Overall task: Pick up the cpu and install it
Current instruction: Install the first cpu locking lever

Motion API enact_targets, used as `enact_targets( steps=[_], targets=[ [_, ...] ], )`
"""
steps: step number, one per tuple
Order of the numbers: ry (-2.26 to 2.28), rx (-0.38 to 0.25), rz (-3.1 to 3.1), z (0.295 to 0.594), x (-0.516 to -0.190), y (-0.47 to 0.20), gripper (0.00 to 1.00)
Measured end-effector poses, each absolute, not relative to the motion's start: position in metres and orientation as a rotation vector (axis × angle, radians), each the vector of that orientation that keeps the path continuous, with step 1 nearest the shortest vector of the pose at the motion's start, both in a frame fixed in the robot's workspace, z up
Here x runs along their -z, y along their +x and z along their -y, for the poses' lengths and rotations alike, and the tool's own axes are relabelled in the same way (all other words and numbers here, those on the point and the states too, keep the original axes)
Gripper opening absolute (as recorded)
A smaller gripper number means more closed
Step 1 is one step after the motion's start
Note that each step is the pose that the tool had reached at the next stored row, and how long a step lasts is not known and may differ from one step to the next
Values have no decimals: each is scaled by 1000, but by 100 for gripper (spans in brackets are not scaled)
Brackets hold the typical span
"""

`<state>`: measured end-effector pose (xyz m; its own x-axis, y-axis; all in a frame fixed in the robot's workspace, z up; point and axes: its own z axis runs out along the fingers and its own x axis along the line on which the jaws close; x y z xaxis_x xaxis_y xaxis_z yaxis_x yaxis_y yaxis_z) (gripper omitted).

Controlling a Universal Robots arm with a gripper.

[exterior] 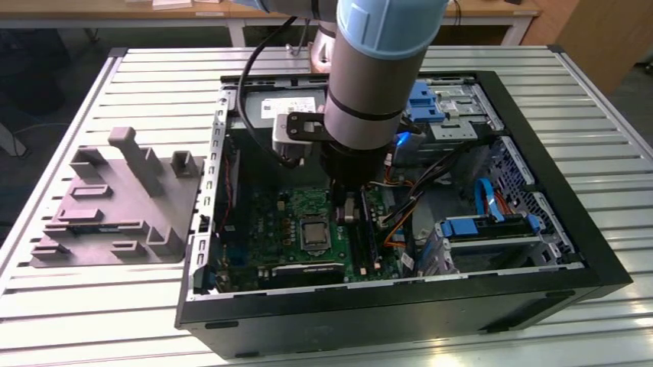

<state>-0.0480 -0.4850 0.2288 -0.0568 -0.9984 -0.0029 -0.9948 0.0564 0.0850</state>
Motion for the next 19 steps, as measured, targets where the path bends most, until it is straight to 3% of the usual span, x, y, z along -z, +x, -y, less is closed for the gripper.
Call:
enact_targets(
  steps=[19],
  targets=[
    [2189,88,2182,499,-217,-49,11]
  ],
)
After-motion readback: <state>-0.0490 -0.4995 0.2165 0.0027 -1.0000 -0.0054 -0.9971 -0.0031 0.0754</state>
